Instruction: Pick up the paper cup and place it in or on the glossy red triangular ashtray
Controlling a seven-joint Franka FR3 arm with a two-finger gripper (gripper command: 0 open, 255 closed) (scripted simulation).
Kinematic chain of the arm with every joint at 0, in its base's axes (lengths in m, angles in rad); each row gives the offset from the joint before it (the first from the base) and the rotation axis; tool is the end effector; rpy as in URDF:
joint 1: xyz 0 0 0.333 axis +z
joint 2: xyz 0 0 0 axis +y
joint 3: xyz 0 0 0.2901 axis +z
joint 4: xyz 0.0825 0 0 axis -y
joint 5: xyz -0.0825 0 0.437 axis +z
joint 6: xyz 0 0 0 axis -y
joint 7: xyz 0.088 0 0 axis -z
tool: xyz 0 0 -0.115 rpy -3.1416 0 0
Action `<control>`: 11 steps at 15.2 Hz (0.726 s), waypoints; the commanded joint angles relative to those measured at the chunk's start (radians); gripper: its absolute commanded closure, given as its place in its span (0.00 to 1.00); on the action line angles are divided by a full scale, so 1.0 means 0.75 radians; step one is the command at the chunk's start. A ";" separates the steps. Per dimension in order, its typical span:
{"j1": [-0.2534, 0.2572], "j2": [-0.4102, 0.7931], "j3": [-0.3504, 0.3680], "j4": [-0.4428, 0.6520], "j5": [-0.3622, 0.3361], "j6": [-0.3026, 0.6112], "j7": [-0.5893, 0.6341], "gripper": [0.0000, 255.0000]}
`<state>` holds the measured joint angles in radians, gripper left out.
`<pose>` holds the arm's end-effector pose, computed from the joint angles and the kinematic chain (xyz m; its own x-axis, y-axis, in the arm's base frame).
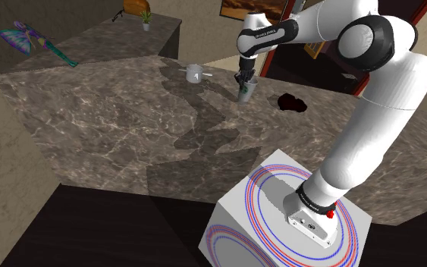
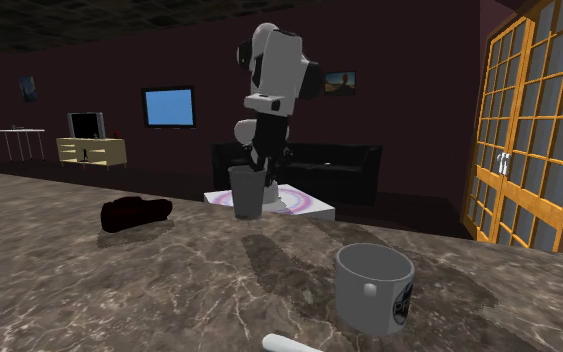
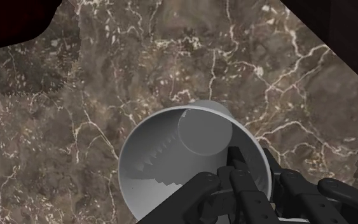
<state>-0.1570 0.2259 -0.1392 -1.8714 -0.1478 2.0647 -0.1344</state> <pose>0.6190 -0.1957 0.3334 0.9942 -0.0907 -0.0580 -0.0810 -0.9851 0.1518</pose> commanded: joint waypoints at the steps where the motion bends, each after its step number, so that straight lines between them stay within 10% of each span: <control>1: 0.001 -0.012 0.000 0.019 0.001 -0.031 -0.003 1.00; 11: 0.004 -0.063 0.001 0.134 0.003 -0.195 -0.024 1.00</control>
<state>-0.1540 0.1827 -0.1385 -1.7827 -0.1455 1.9337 -0.1503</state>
